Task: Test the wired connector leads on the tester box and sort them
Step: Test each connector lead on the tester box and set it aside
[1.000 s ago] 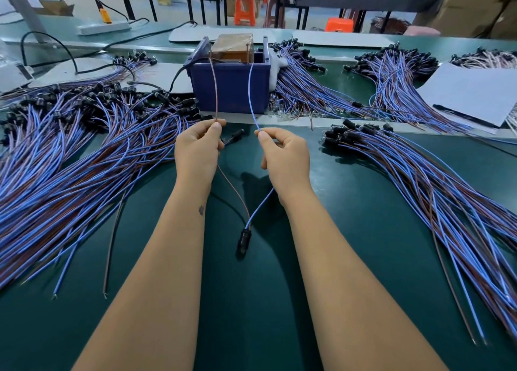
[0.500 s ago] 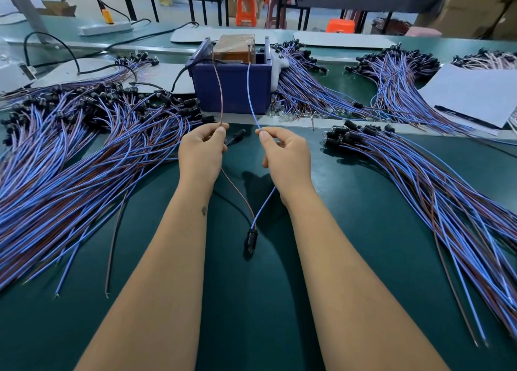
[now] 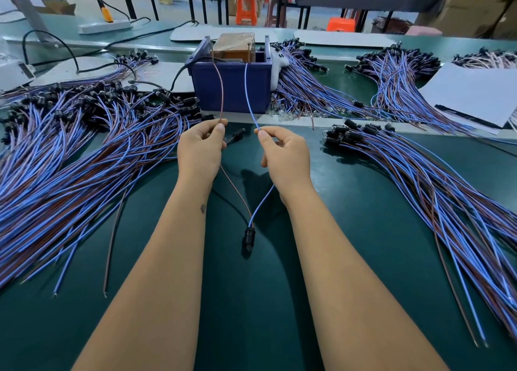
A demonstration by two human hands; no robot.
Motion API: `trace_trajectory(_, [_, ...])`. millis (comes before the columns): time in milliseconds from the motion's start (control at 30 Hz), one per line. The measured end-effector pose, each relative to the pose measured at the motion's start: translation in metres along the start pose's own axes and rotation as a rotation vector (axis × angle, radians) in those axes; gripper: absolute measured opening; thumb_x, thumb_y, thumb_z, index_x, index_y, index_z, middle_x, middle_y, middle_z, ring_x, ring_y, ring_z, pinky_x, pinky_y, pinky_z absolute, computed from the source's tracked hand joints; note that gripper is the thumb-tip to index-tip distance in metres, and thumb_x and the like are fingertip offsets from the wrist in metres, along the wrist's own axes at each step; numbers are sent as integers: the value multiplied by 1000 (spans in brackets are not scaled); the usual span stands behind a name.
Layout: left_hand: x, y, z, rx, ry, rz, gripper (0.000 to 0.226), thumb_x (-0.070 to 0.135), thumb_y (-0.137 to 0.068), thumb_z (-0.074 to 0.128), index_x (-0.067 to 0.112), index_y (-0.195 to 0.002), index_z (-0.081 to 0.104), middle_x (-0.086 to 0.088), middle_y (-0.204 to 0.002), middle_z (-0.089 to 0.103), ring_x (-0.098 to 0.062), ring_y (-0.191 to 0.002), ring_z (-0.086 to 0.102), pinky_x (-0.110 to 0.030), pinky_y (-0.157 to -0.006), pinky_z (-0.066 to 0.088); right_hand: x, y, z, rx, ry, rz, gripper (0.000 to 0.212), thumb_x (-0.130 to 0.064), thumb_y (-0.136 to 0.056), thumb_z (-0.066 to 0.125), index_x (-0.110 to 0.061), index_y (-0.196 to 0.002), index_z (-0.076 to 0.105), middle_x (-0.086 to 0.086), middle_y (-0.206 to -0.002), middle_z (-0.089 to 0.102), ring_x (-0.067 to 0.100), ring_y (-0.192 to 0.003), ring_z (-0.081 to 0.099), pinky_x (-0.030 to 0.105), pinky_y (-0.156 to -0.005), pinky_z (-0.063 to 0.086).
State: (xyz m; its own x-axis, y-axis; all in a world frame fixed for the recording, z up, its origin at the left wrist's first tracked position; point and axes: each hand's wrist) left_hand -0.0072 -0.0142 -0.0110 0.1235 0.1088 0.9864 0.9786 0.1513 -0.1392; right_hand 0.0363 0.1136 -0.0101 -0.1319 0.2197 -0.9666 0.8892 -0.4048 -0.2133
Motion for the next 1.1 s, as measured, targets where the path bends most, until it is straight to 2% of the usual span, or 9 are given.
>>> trace_trajectory(600, [5, 1, 1, 26, 68, 69, 21, 18, -100, 52, 19, -111, 70, 3, -68, 52, 4, -49, 48, -8, -55, 40, 1, -1, 1, -10, 20, 6, 14, -23, -96, 58, -20, -97, 71, -12, -43, 48, 3, -43, 46, 15, -51, 42])
trace_trajectory(1100, [0, -3, 0, 18, 38, 30, 20, 19, -99, 54, 20, -110, 71, 5, -69, 56, 7, -52, 51, -8, -56, 42, 0, 0, 1, -11, 57, 3, 14, -23, -96, 58, -21, -96, 72, -12, -44, 48, 3, -44, 47, 22, -57, 44])
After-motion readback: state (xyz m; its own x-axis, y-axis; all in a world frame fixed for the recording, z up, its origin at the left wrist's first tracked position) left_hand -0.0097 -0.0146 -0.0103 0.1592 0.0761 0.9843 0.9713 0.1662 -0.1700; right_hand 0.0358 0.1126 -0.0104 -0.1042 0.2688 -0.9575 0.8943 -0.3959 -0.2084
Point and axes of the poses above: each hand's wrist, its own y-axis away from the middle knuckle, its own z-axis out of the palm, x = y × z
